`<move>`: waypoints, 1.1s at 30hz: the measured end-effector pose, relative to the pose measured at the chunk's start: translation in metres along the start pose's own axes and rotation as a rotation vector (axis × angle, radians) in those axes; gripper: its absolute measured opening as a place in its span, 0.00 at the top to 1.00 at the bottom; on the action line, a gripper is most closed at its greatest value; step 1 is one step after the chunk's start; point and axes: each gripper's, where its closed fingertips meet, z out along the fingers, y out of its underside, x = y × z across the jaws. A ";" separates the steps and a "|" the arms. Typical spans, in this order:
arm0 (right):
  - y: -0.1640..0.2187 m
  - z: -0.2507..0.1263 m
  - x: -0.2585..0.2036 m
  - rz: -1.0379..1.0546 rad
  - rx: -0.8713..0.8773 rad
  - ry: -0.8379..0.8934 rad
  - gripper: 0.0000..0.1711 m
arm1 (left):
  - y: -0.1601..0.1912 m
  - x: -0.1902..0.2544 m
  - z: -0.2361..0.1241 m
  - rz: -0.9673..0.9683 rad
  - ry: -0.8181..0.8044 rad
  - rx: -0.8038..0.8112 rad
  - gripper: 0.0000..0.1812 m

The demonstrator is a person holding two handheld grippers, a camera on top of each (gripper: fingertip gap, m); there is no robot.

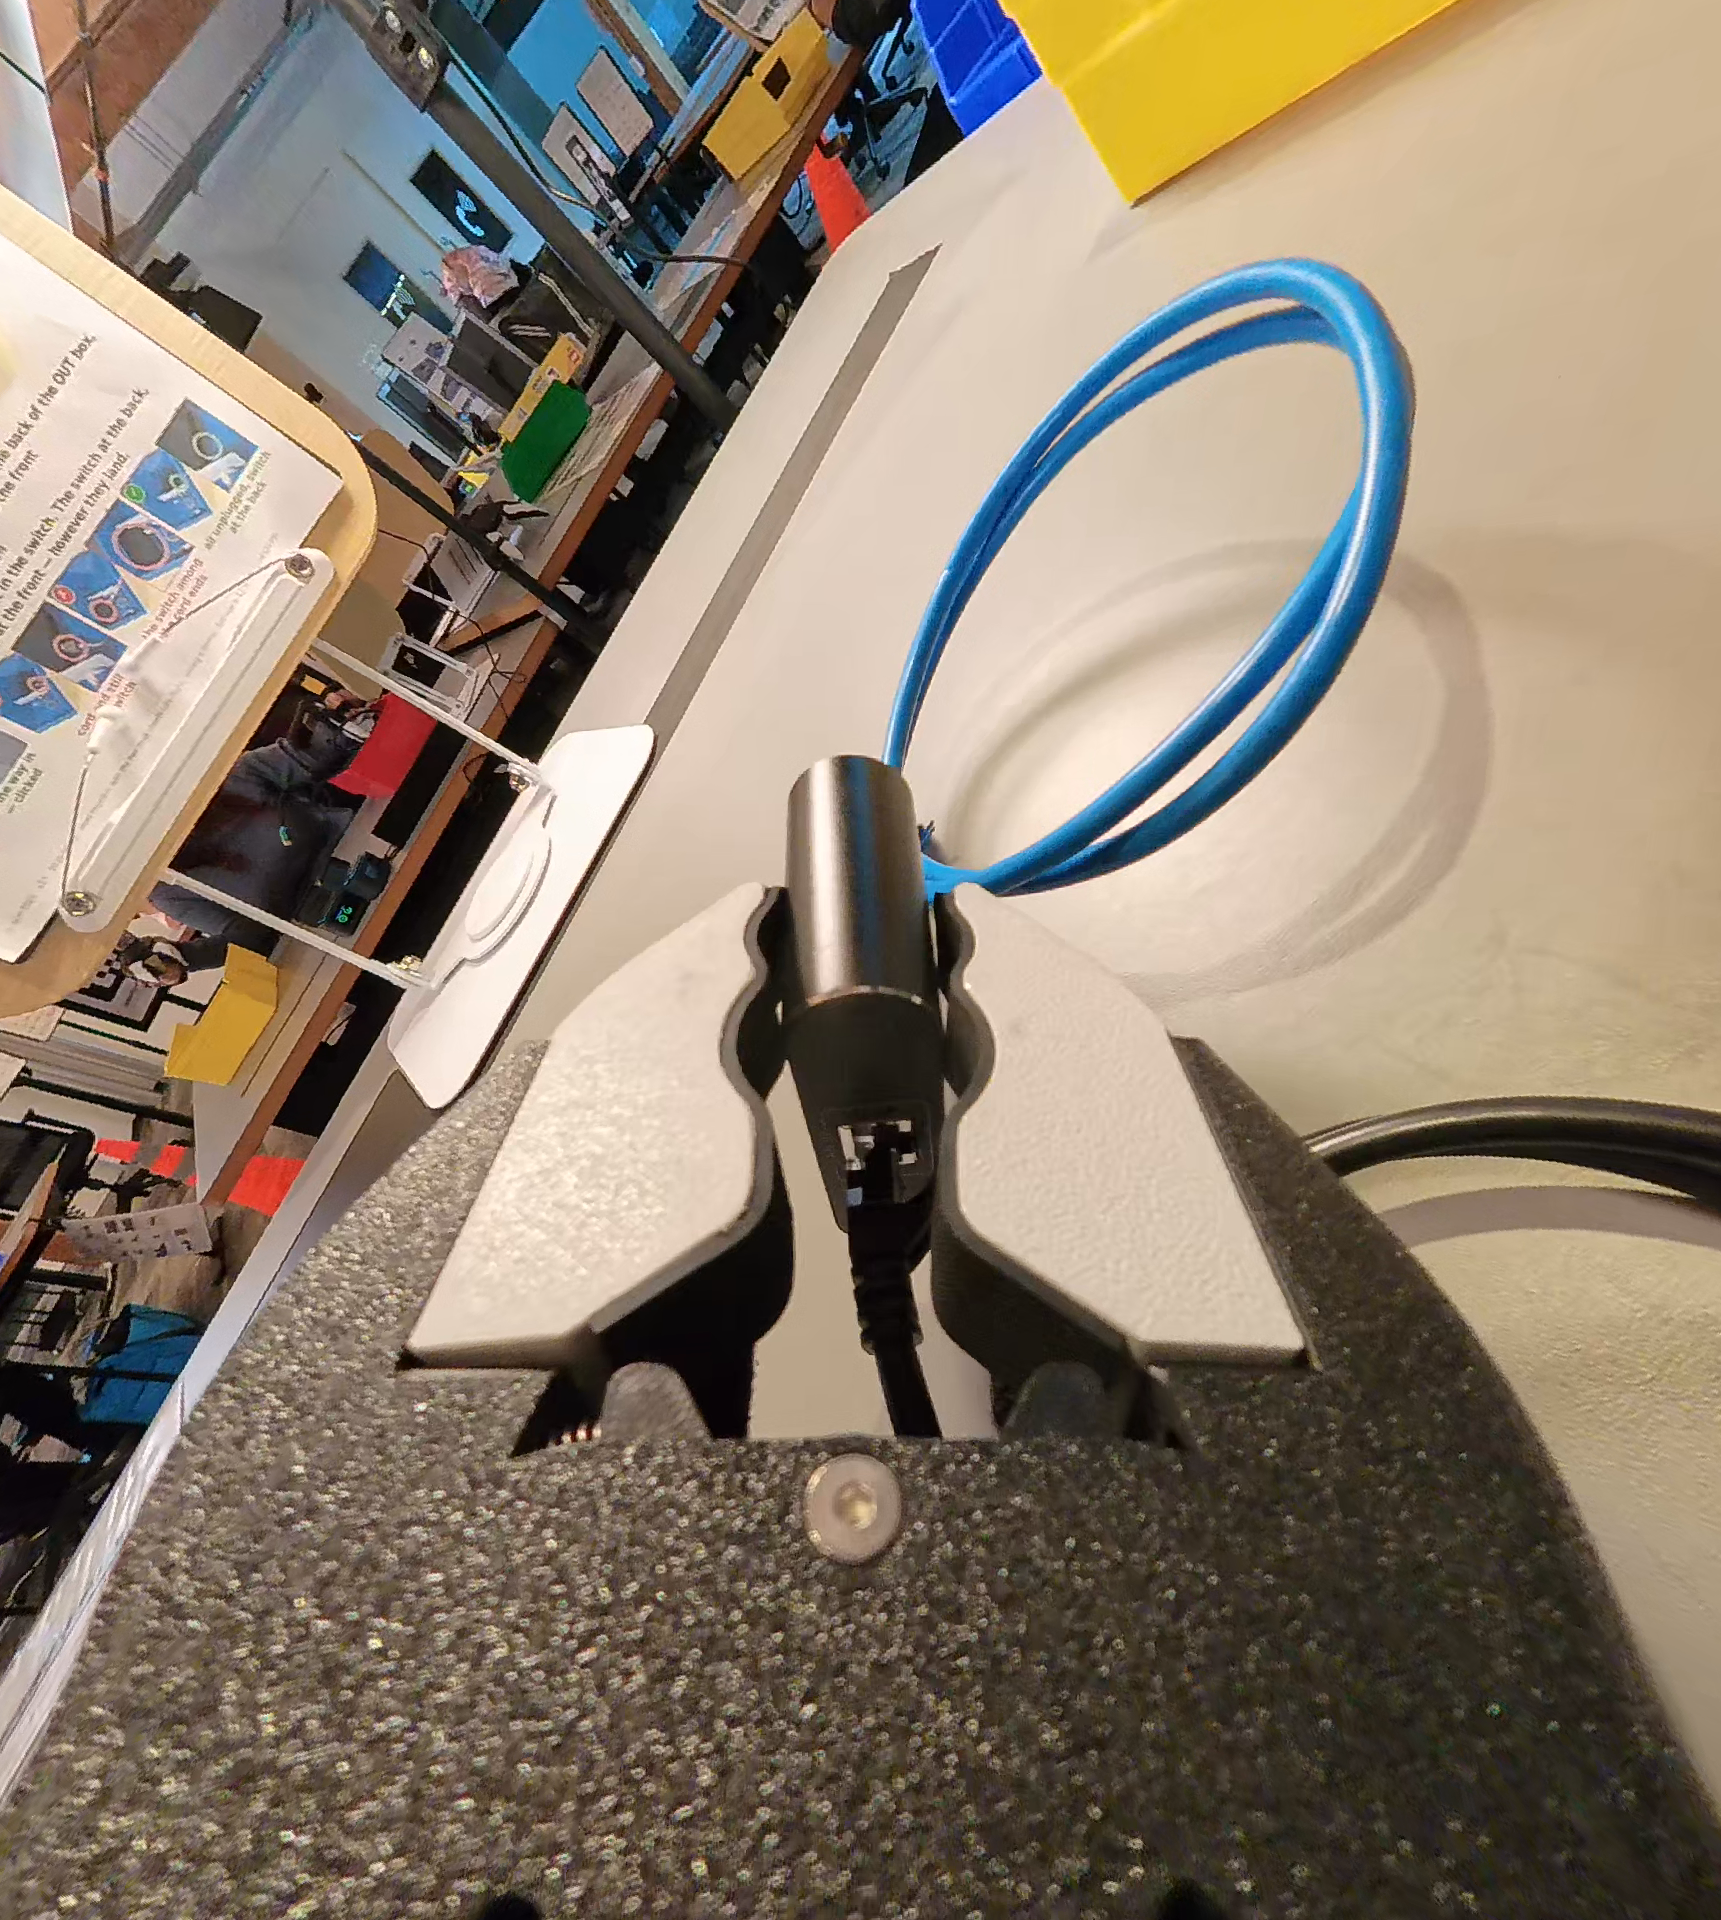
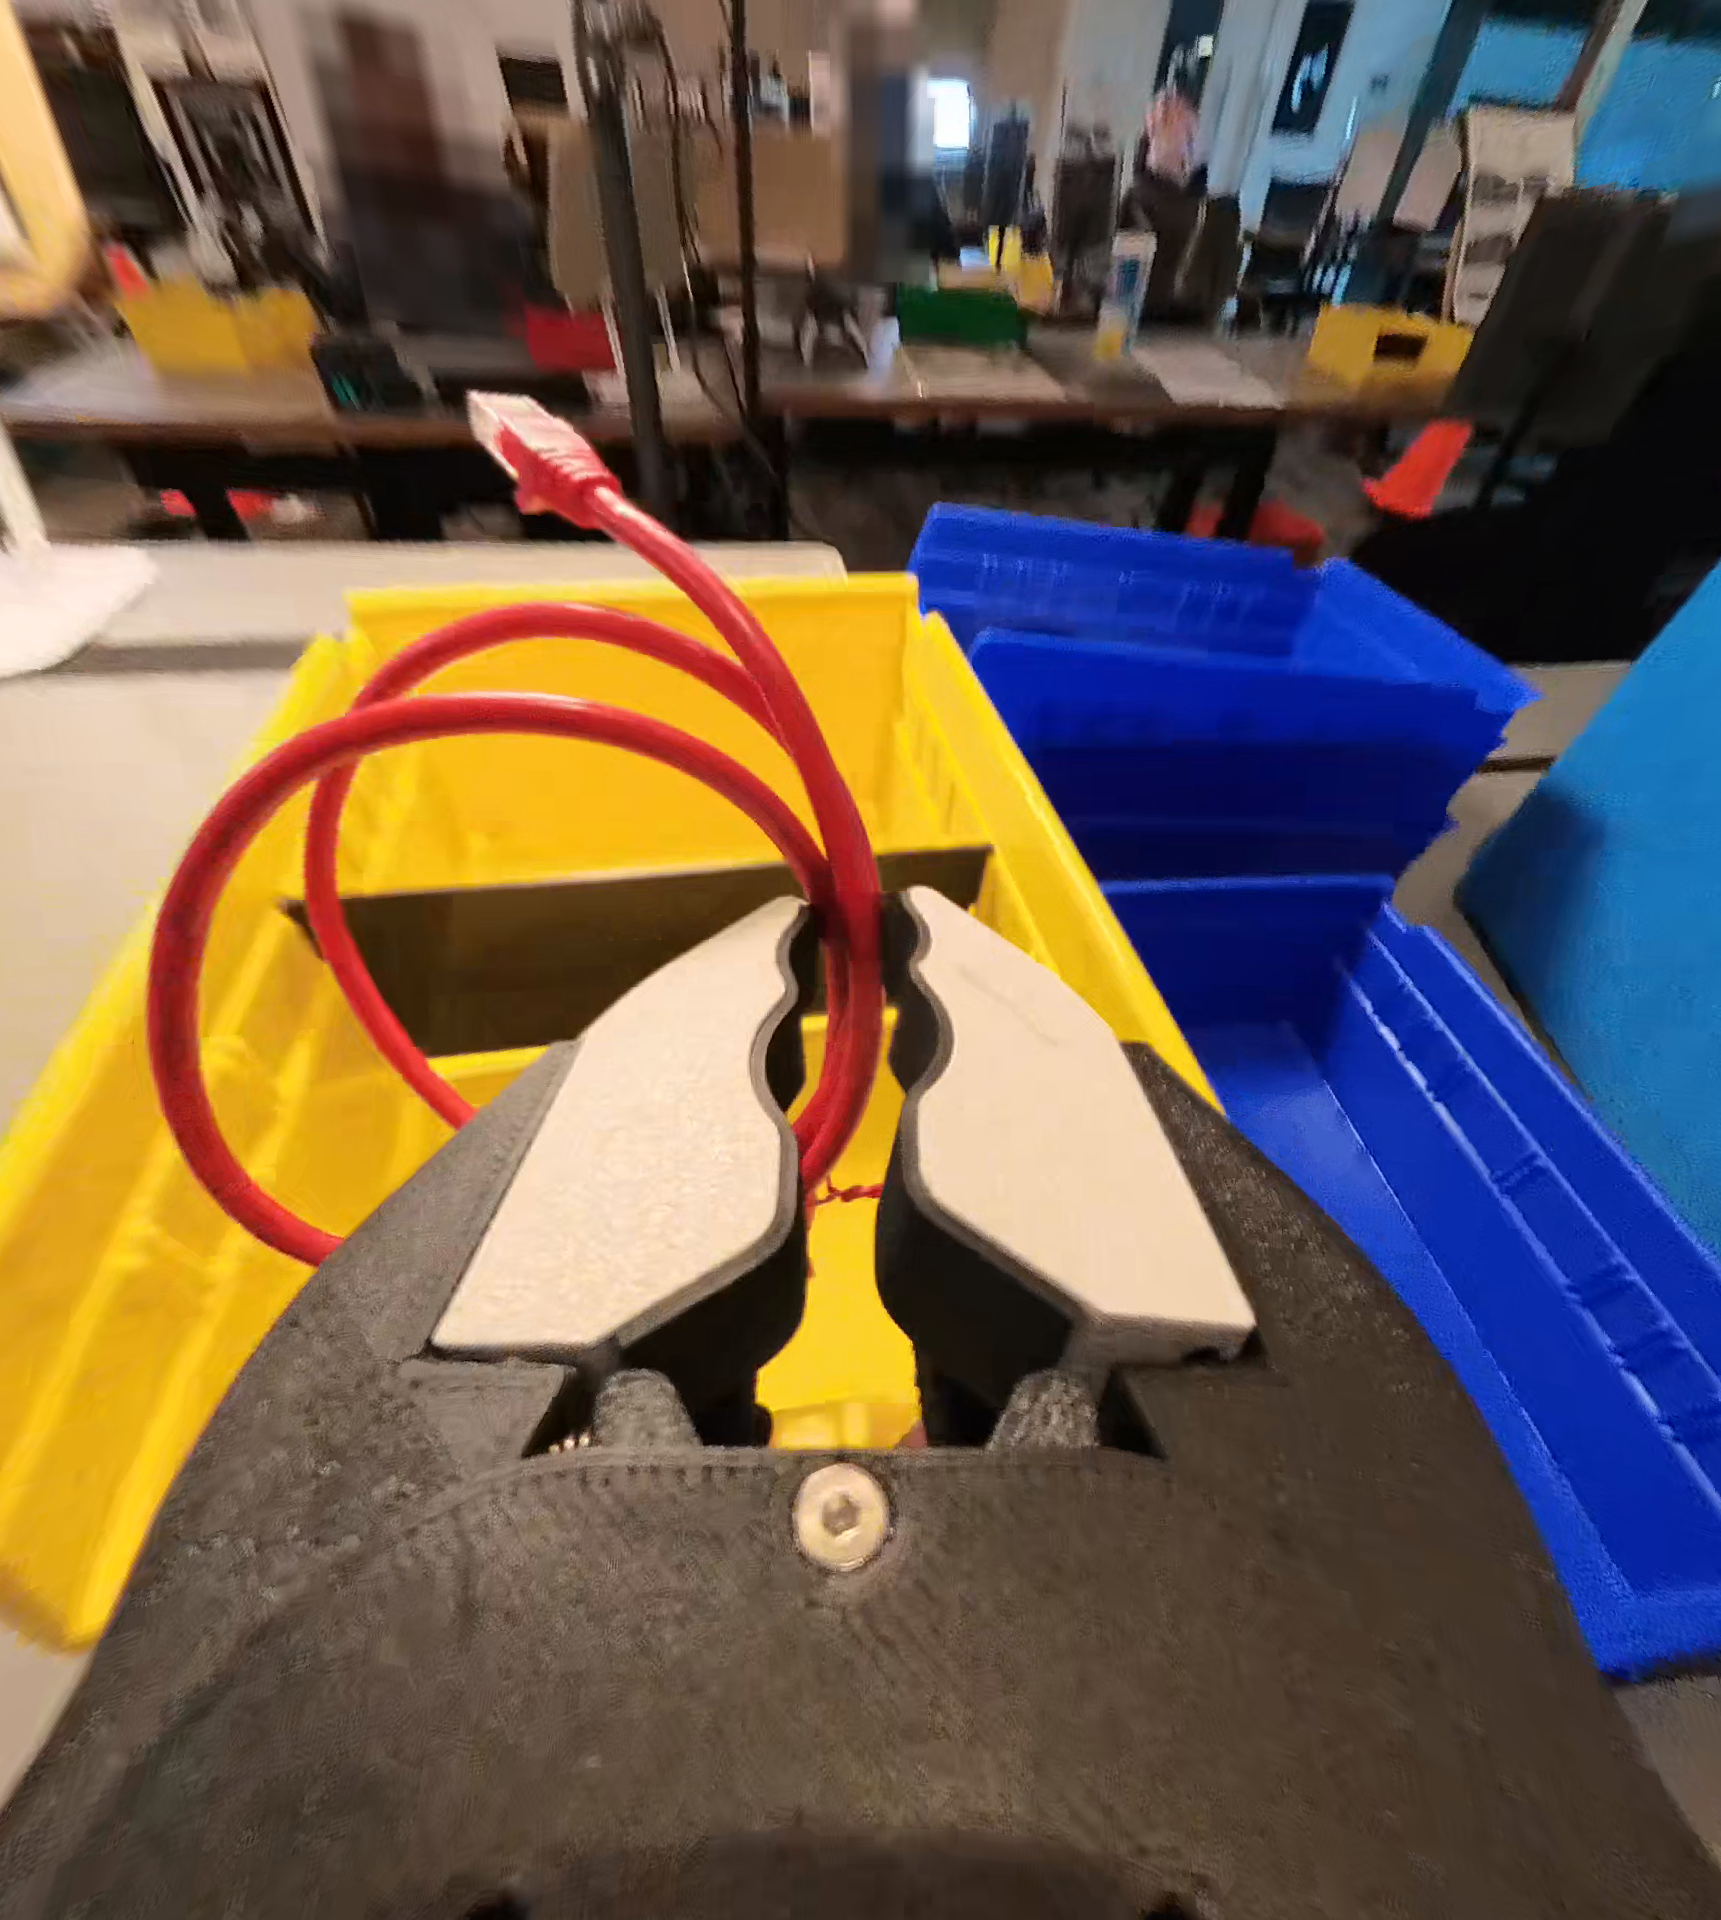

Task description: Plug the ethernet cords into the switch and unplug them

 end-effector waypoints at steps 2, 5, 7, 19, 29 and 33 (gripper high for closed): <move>0.023 0.018 -0.005 -0.069 -0.096 0.011 0.92 | 0.001 0.000 0.000 0.000 0.001 -0.001 0.85; 0.040 0.028 -0.012 -0.179 -0.201 0.045 0.87 | 0.001 -0.001 0.000 -0.003 0.003 -0.001 0.85; 0.030 0.024 -0.013 -0.210 -0.177 0.070 0.84 | 0.000 -0.001 -0.001 -0.005 0.004 0.001 0.85; -0.034 -0.045 -0.194 -0.589 0.112 -0.375 0.86 | -0.015 -0.007 -0.011 -0.291 0.106 0.110 0.85; 0.063 -0.046 -0.389 -0.615 -0.075 -0.924 0.85 | -0.031 -0.035 -0.027 -0.807 0.233 0.366 0.85; 0.053 -0.051 -0.407 -0.456 -0.068 -0.939 0.84 | -0.055 -0.036 -0.040 -0.958 0.363 0.545 0.85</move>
